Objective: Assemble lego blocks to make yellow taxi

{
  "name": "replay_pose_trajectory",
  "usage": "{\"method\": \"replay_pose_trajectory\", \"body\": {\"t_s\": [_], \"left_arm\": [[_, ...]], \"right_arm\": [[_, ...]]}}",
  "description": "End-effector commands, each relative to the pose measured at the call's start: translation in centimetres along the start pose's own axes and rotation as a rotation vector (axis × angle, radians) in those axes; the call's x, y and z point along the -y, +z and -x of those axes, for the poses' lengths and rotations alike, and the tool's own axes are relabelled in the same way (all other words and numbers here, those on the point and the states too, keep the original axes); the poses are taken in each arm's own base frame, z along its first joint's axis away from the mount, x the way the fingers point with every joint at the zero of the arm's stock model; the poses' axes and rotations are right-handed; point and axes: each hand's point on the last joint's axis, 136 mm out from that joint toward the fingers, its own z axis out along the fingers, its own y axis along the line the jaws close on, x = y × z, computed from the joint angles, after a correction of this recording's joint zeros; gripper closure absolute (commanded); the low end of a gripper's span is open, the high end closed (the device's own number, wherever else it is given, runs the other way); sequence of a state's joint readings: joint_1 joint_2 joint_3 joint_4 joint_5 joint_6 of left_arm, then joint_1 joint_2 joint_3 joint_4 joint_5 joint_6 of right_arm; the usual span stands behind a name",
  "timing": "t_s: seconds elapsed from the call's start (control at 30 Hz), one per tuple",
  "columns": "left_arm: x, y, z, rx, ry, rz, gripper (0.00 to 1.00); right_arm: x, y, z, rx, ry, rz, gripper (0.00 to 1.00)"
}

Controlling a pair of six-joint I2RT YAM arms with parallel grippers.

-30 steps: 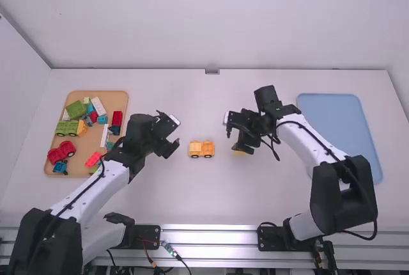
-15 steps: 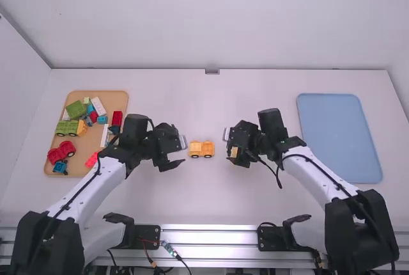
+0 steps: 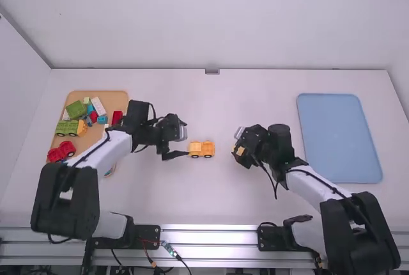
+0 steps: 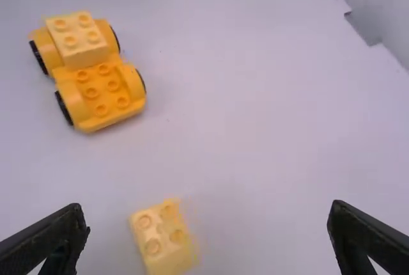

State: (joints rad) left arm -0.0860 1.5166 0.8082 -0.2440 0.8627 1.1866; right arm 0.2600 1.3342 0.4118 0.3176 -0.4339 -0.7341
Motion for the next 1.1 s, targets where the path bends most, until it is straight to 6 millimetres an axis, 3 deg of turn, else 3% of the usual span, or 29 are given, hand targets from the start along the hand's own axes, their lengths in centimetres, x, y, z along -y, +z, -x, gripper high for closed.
{"method": "replay_pose_trajectory", "body": {"t_s": [0.0,0.27,0.37,0.6,0.8,1.07], "left_arm": [[-0.6,0.4,0.7,0.056,0.011,-0.053,0.01],[0.2,0.9,0.8,0.103,0.036,-0.128,0.01],[0.2,1.3,0.3,0.105,0.017,-0.109,0.01],[0.1,2.5,-1.6,0.085,-0.024,-0.026,0.01],[-0.6,2.7,-2.2,0.095,-0.058,0.033,0.01],[-1.0,3.2,-2.5,0.039,-0.089,0.054,0.01]], "right_arm": [[-0.6,-0.4,0.8,0.029,-0.009,0.028,0.01],[-1.9,-0.3,1.4,0.047,-0.153,0.144,0.01],[-1.4,-0.1,1.3,0.072,-0.158,0.148,0.01],[0.7,1.2,-0.3,0.096,-0.074,0.238,0.01],[-0.8,1.6,-0.8,0.128,-0.18,0.359,0.01],[-0.4,3.8,-3.4,0.127,-0.152,0.319,0.01]]}}
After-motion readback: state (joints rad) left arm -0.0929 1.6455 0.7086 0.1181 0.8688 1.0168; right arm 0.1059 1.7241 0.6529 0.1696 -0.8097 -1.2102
